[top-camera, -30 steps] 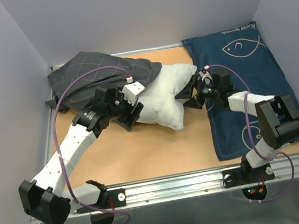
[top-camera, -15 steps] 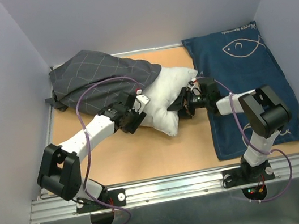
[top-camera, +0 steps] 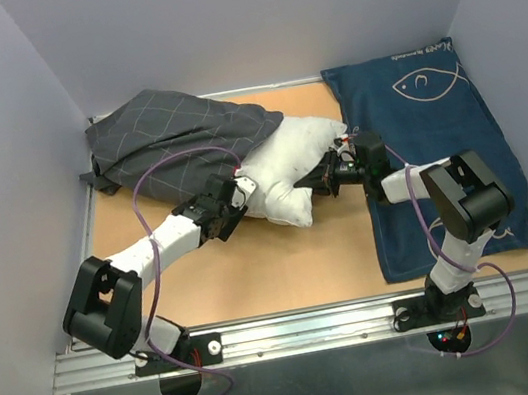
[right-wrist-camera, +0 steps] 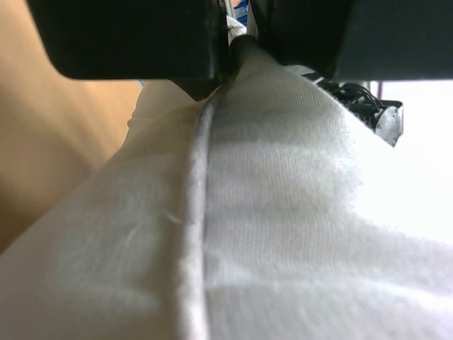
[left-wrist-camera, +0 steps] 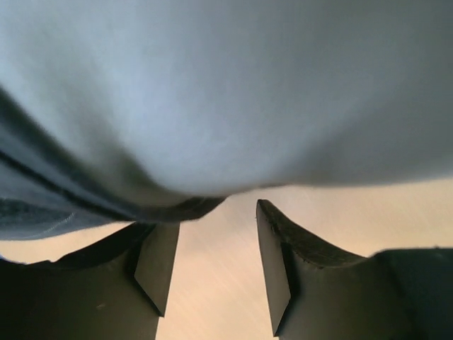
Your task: Put the pillow into the pillowcase
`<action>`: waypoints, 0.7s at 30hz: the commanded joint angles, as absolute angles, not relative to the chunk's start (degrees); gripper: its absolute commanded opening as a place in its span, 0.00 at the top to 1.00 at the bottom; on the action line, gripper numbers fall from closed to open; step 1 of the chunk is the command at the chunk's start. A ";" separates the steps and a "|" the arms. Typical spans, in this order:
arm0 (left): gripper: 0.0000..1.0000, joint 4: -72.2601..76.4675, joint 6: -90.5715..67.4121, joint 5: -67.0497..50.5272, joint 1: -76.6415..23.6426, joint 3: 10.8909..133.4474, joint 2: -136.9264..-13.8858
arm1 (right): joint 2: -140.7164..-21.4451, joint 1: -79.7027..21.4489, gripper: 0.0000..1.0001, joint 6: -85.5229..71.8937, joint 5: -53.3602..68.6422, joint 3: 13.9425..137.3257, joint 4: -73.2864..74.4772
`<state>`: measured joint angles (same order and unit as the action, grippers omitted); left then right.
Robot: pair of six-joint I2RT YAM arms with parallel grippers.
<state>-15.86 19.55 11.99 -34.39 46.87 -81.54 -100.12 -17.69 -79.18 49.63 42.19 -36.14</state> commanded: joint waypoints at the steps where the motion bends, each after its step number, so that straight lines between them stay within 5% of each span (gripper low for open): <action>1: 0.46 -6.08 19.96 7.31 -34.19 46.93 -77.87 | -98.43 -18.19 1.00 -86.03 50.45 42.63 -45.60; 5: 0.25 -4.83 16.36 5.89 -34.19 48.34 -78.31 | -98.96 -18.19 0.99 -89.03 50.10 43.24 -47.81; 9: 0.24 -2.38 15.64 10.71 -33.93 46.23 -78.83 | -98.88 -18.11 1.00 -92.63 49.66 43.50 -50.53; 17: 0.50 -0.26 20.21 13.90 -31.38 44.03 -78.31 | -96.95 -18.11 0.99 -95.18 49.04 44.47 -51.77; 19: 0.68 -1.22 21.35 8.12 -31.20 45.26 -76.03 | -96.94 -18.11 1.00 -95.01 48.69 44.91 -51.86; 20: 0.94 -2.19 21.44 -3.14 -31.20 47.61 -73.85 | -97.38 -18.19 0.99 -95.10 47.91 45.17 -52.03; 21: 1.00 -5.07 21.62 -9.34 -31.72 49.46 -73.05 | -97.73 -18.19 0.99 -95.27 47.55 45.61 -52.12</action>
